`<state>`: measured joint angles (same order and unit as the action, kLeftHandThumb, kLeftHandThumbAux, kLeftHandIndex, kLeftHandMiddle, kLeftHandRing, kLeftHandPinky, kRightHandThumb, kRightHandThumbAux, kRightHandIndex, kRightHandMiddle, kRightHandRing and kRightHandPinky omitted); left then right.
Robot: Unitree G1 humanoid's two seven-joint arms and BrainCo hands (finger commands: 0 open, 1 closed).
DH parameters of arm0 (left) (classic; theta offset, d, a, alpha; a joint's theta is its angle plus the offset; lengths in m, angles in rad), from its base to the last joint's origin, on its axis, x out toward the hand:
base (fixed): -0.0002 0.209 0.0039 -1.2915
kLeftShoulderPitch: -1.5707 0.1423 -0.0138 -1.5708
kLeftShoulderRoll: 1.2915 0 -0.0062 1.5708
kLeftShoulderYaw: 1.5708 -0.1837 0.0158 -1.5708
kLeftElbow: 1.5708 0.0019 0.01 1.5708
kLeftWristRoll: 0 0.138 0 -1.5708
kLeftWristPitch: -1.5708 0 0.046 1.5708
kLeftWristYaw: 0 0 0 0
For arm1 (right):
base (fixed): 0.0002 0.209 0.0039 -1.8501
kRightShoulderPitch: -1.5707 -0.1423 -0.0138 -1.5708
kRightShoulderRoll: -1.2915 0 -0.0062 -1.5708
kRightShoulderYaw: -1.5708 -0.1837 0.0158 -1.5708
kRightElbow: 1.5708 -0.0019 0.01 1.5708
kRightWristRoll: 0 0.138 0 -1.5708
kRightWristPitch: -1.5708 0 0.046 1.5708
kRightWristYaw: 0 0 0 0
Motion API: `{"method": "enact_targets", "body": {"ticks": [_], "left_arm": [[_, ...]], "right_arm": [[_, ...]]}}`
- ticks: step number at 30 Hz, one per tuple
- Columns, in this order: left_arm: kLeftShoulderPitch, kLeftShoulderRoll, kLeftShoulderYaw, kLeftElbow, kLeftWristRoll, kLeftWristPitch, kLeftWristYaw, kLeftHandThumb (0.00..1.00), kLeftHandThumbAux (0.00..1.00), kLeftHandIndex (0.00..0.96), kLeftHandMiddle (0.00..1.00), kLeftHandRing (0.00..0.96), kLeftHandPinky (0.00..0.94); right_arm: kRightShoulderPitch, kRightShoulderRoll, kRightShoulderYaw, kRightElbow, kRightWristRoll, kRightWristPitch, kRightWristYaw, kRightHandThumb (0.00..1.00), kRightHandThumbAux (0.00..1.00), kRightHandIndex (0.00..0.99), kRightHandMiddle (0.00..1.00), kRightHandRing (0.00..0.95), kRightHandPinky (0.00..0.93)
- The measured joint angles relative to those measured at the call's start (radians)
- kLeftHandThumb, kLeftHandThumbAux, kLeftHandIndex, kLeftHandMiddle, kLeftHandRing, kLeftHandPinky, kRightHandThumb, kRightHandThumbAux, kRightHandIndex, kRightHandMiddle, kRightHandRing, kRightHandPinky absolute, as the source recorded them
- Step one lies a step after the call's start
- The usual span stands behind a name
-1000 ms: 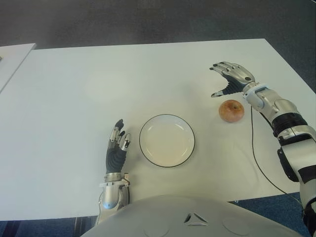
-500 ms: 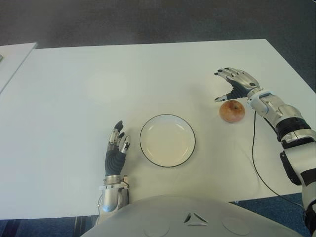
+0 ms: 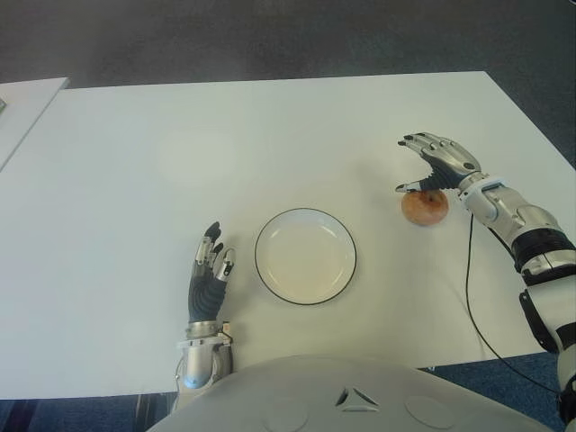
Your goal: Put the apples into the plate.
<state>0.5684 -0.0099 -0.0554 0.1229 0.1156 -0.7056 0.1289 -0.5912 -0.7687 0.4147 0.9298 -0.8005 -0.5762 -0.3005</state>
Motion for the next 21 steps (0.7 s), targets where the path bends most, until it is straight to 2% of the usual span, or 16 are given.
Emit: {"method": "enact_targets", "body": {"ticks": [10,21], "left_arm": [[-0.001,-0.001,0.000,0.006,0.000,-0.007,0.000,0.000,0.431,0.000,0.000,0.000,0.000],[-0.011,0.000,0.001,0.019,-0.018,-0.025,-0.019,0.000,0.434,0.000,0.000,0.000,0.000]], "right_arm": [[0.071,-0.029,-0.022,-0.080,0.038,-0.003,0.004,0.336,0.471,0.021,0.042,0.017,0.000],[0.115,-0.036,-0.041,-0.098,0.073,-0.009,0.010,0.344,0.473,0.023,0.050,0.021,0.000]]}}
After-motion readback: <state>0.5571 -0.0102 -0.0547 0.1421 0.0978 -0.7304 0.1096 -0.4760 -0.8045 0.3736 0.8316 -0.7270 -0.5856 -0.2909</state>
